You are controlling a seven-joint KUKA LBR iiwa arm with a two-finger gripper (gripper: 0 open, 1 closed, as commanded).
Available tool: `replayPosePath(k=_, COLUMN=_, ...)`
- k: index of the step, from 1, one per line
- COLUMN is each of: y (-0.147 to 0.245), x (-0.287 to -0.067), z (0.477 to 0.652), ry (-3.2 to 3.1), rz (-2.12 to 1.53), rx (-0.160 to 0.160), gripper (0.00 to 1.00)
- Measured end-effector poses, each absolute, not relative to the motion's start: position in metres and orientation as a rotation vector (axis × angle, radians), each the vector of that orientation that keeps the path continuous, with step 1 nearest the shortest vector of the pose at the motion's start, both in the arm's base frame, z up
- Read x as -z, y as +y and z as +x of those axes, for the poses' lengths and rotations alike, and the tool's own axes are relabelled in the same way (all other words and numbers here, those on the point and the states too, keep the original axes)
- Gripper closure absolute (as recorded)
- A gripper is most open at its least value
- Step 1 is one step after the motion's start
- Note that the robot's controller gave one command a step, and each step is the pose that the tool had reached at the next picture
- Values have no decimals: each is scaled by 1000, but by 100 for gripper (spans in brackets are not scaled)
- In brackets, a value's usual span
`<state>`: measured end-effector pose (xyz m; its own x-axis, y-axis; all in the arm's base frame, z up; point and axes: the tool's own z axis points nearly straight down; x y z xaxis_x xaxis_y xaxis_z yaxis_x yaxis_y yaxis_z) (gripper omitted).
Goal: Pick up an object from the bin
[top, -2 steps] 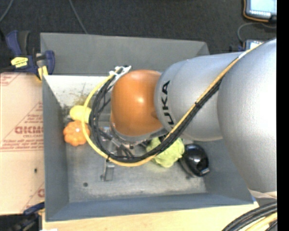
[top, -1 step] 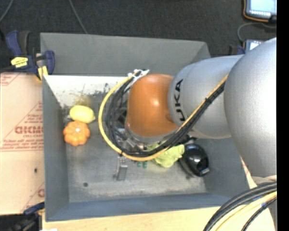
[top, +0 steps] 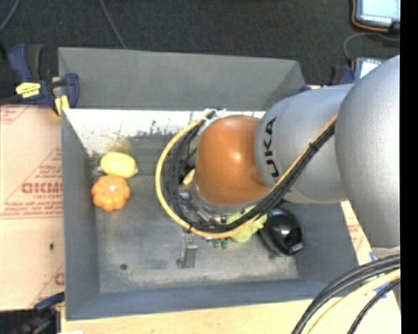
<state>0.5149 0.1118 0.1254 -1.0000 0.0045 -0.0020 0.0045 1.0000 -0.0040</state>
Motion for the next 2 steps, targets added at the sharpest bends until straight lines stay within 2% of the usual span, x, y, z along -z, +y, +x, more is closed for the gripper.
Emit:
replayPosePath(k=1, y=140, x=-154, z=517, ry=3133, rz=-210, rx=-3, gripper=0)
replayPosePath(k=2, y=115, x=-207, z=525, ry=3134, rz=224, rx=-1, gripper=0)
